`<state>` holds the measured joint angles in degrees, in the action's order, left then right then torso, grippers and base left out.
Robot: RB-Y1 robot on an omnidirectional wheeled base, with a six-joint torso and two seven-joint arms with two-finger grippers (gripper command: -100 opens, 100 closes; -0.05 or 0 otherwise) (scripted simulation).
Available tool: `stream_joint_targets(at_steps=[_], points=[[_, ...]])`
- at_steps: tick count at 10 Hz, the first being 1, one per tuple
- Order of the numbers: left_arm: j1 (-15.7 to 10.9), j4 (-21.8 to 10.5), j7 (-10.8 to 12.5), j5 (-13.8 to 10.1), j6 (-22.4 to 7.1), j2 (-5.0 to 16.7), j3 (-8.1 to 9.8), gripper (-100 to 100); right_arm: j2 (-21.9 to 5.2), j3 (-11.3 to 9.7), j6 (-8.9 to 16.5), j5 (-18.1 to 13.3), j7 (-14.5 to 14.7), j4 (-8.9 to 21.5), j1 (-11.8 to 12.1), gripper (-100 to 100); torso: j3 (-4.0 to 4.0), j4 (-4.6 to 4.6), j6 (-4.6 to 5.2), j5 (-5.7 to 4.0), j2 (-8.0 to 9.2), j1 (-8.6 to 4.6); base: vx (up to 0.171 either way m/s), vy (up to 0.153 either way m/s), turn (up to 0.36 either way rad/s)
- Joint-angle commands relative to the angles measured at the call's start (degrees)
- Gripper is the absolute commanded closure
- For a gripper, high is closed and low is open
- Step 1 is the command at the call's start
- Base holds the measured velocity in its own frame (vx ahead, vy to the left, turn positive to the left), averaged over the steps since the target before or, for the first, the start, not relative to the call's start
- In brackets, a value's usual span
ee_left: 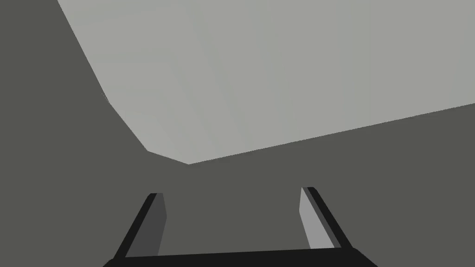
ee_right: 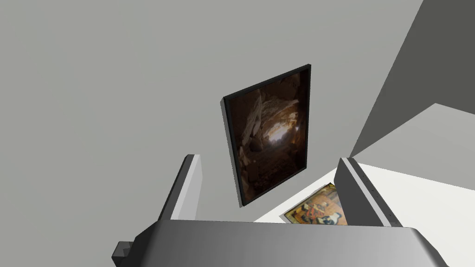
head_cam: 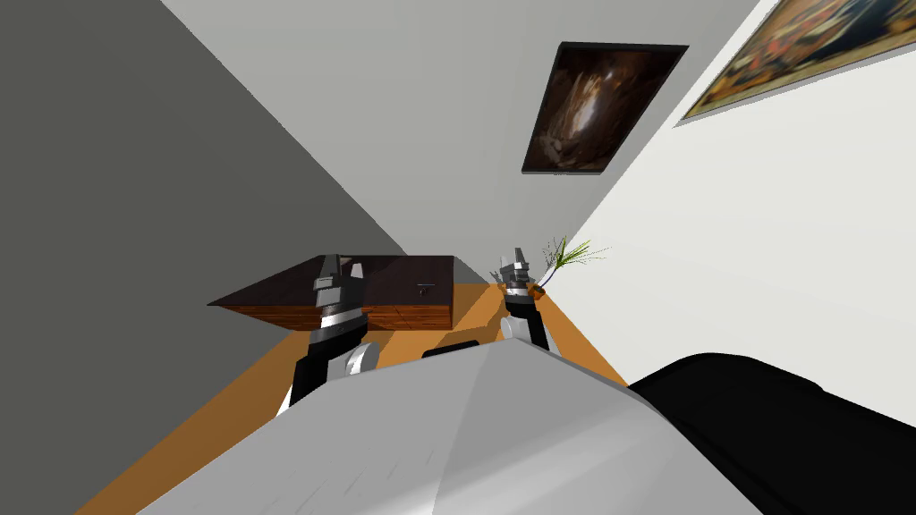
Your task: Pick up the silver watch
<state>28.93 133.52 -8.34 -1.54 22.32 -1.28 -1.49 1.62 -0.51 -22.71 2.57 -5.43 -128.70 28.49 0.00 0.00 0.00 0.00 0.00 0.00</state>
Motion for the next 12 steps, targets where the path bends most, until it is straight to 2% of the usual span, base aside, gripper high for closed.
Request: stream_joint_targets(at_steps=[1, 4, 7, 10, 11, 12], points=[[-0.4, -0.9, 0.4, -0.2, -0.5, 2.1, 0.15, -100, 0.0, 0.0, 0.0, 0.0, 0.0, 0.0, 0.0, 0, 0.0, 0.0, 0.0, 0.0, 0.0, 0.0, 0.0, 0.0, 0.0], [-1.9, -4.2, 1.8, -1.1, -2.3, 6.3, 0.78, -100, 0.0, 0.0, 0.0, 0.0, 0.0, 0.0, 0.0, 0, 0.0, 0.0, 0.0, 0.02, 0.01, 0.08, -0.005, 0.015, -0.016], [-4.4, -9.5, 4.1, -2.6, -5.2, 9.4, 1.82, -100, 0.0, 0.0, 0.0, 0.0, 0.0, 0.0, 0.0, 0, 0.01, 0.0, 0.0, 0.03, 0.02, 0.13, -0.014, 0.029, -0.025], [-7.6, -15.4, 7.0, -4.6, -9.0, 11.6, 3.21, -100, 0.0, 0.0, 0.0, 0.0, 0.0, 0.0, 0.0, 0, 0.03, 0.01, 0.0, 0.05, 0.05, 0.22, -0.02, 0.047, -0.035], [-7.6, -15.9, 7.0, -4.6, -9.0, 11.6, 3.21, -100, 0.0, 0.0, 0.0, 0.0, 0.0, 0.0, 0.0, 0, 0.03, 0.01, 0.0, 0.05, 0.05, 0.2, -0.01, 0.032, -0.012], [-8.7, -17.8, 8.0, -5.3, -10.4, 12.1, 3.72, -100, 0.0, 0.0, 0.0, 0.0, 0.0, 0.0, 0.0, 0, 0.02, 0.01, -0.01, 0.04, 0.03, 0.15, -0.012, 0.032, -0.02]])
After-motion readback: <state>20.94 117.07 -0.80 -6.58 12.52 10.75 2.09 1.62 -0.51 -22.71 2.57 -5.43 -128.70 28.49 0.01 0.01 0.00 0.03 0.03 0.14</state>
